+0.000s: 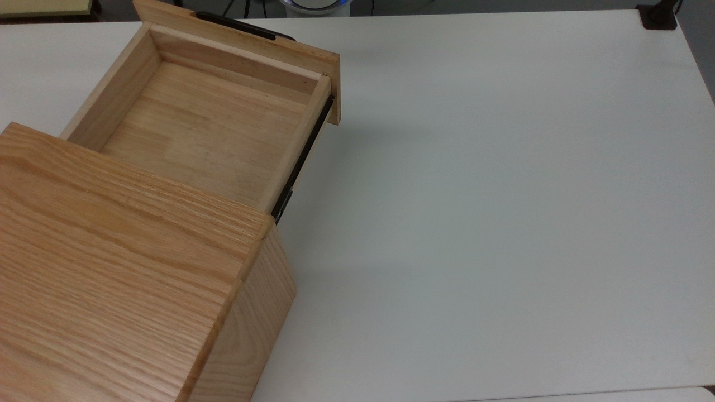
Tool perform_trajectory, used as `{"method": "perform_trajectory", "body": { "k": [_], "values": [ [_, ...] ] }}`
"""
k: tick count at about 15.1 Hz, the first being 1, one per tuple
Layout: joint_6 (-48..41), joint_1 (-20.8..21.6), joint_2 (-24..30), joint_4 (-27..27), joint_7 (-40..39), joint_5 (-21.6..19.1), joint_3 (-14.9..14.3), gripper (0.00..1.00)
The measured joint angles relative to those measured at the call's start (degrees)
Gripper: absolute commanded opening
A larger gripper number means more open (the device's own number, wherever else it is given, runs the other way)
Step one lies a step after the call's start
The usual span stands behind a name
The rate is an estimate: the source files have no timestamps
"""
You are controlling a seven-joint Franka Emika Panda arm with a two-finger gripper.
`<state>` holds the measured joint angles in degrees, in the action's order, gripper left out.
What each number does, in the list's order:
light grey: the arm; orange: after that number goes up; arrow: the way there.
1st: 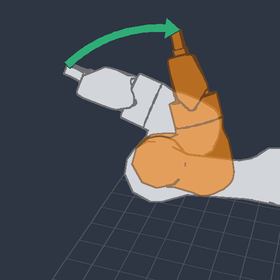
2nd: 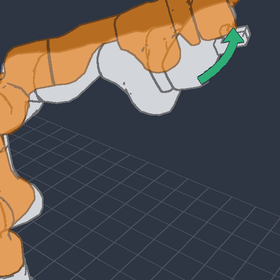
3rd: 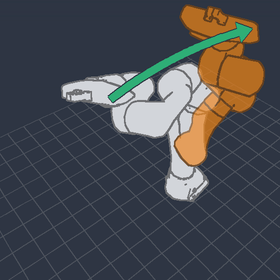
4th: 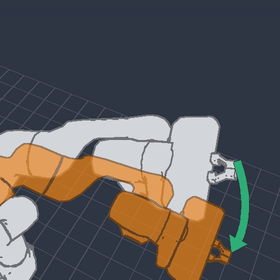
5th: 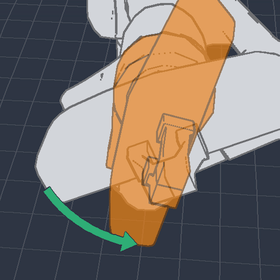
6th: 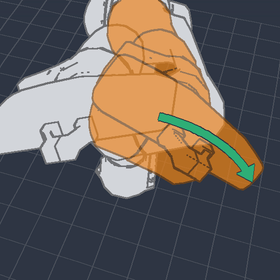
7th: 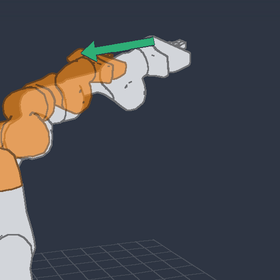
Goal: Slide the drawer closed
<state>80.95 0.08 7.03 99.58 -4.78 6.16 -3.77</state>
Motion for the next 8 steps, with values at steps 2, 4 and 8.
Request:
{"method": "perform_trajectory", "body": {
  "k": [2, 4, 8],
  "values": [
    [2.94, 0.0, -0.02, 2.77, 5.65, 0.0, 0.0, 0.0],
    [6.42, 0.05, -0.05, 5.35, 10.41, 0.0, 0.0, 0.0],
    [16.58, 0.19, -0.52, 8.5, 19.42, -0.01, 0.04, 0.0]
  ]
}}
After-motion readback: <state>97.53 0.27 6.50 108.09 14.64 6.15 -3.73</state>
